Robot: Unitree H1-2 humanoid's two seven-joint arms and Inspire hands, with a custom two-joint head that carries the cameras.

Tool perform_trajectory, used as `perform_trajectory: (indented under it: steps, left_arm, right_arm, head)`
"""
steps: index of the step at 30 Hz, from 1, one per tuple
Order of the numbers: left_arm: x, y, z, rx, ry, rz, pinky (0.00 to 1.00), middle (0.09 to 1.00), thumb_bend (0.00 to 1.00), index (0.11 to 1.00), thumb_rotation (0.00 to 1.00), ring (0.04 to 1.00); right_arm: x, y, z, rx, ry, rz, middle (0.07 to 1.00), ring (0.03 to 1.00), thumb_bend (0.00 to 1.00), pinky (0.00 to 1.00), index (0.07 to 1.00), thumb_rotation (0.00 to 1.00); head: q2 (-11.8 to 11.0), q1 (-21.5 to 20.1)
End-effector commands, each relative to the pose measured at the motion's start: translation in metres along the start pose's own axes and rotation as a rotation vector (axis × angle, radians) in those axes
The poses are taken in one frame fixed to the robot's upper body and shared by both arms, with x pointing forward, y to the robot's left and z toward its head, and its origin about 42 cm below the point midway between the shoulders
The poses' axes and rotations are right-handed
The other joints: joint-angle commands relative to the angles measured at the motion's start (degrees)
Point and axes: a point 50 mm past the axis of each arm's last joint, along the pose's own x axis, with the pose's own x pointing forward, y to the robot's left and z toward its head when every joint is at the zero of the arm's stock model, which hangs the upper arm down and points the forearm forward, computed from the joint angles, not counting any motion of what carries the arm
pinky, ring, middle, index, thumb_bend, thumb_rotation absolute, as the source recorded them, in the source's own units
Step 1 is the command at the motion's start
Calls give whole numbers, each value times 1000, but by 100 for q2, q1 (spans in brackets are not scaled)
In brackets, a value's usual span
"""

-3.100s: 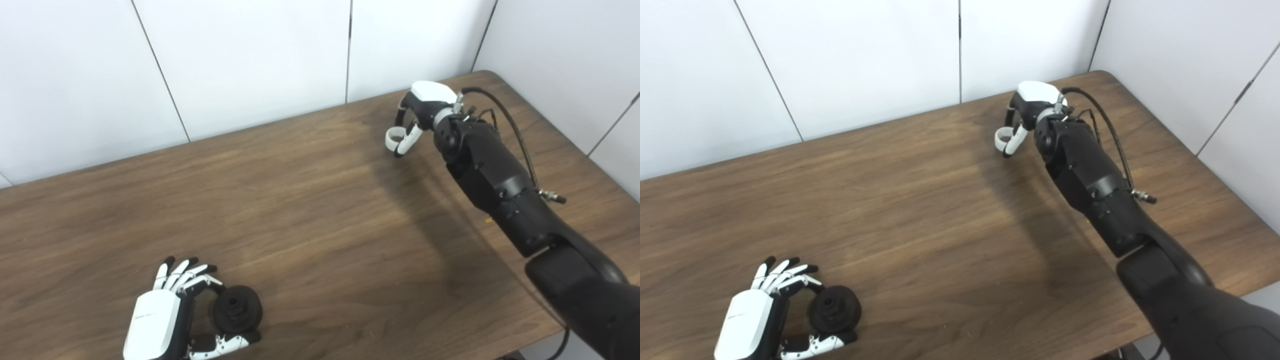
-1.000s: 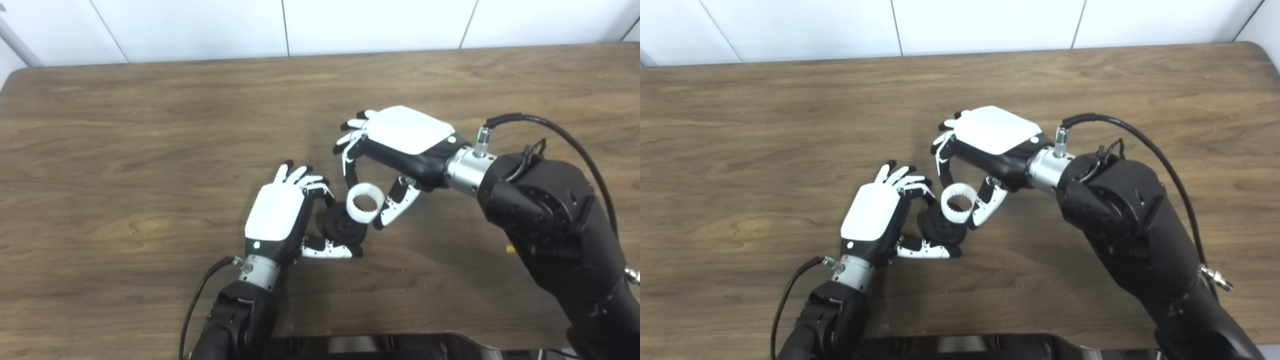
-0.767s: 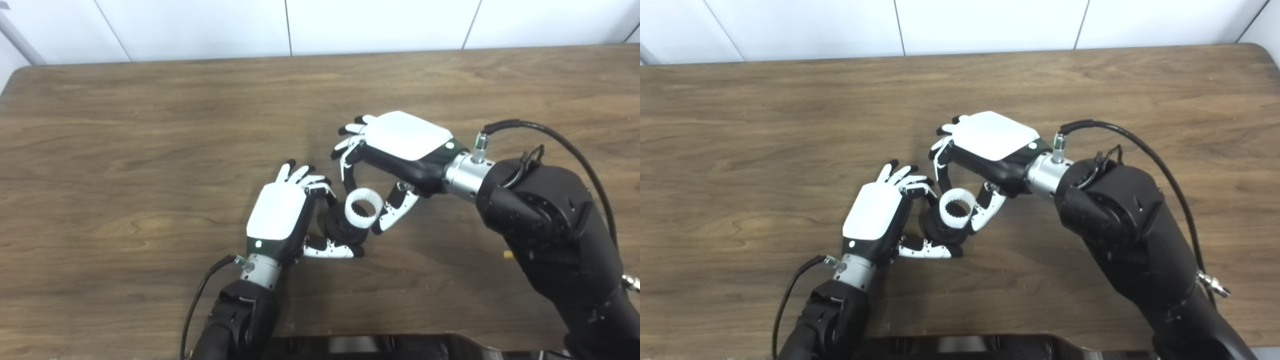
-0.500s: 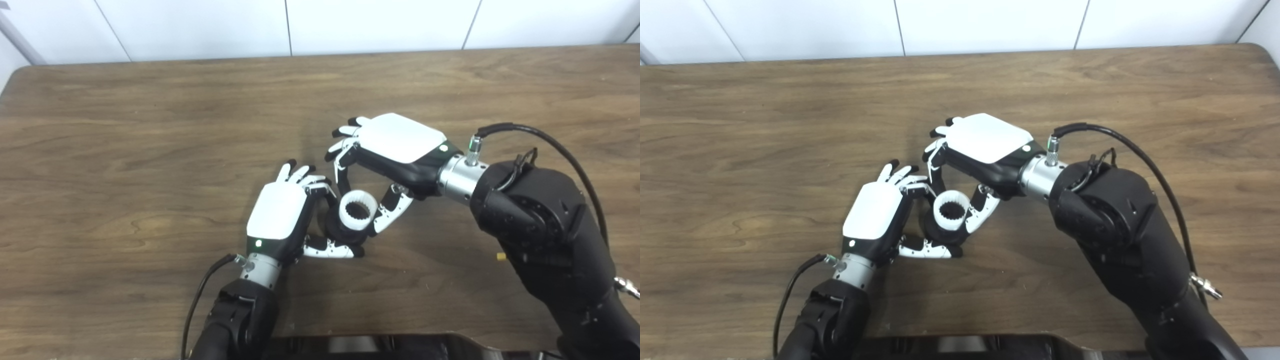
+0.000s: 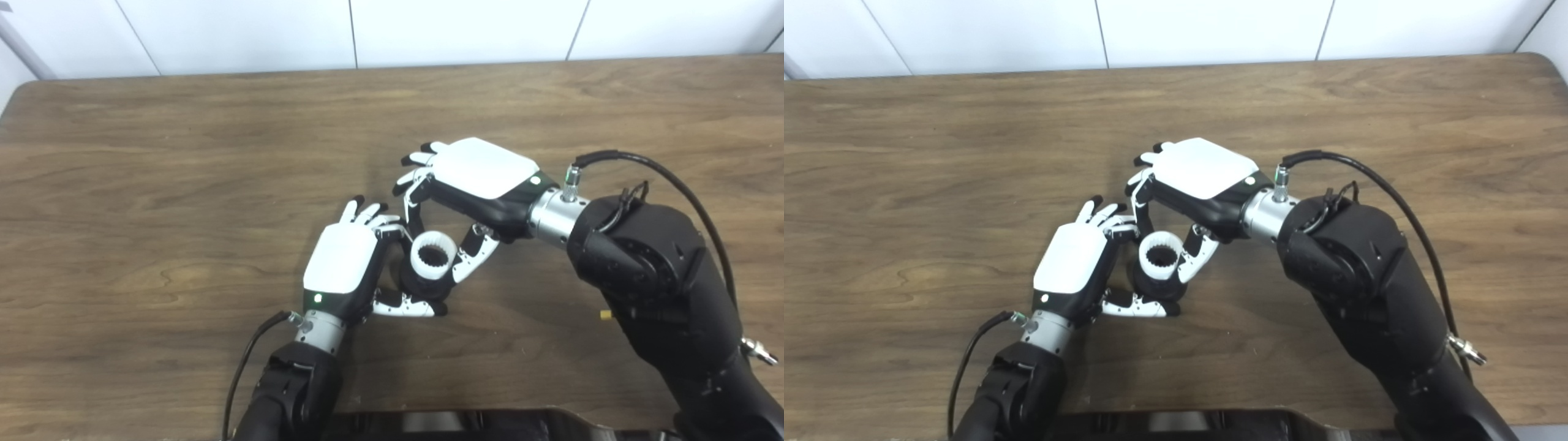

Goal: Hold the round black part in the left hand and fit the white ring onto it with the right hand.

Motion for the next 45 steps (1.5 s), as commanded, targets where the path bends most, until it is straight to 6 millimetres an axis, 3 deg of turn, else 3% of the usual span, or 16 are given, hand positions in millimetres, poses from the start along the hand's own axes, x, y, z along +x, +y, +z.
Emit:
perform_trajectory:
  steps: [1, 45]
  left_arm:
    - [5, 8, 8, 9, -32, 43, 1000, 771, 524, 483, 52, 897]
    - [9, 8, 14, 21, -29, 36, 1000, 772, 524, 483, 53, 897]
  right_arm:
    - [-1, -12, 3, -39, -17, -67, 835, 949, 525, 1000, 483, 138]
    - [2, -2, 0, -11, -22, -29, 829, 948, 525, 1000, 483, 137]
  head:
    - [2, 2]
    - [17, -60]
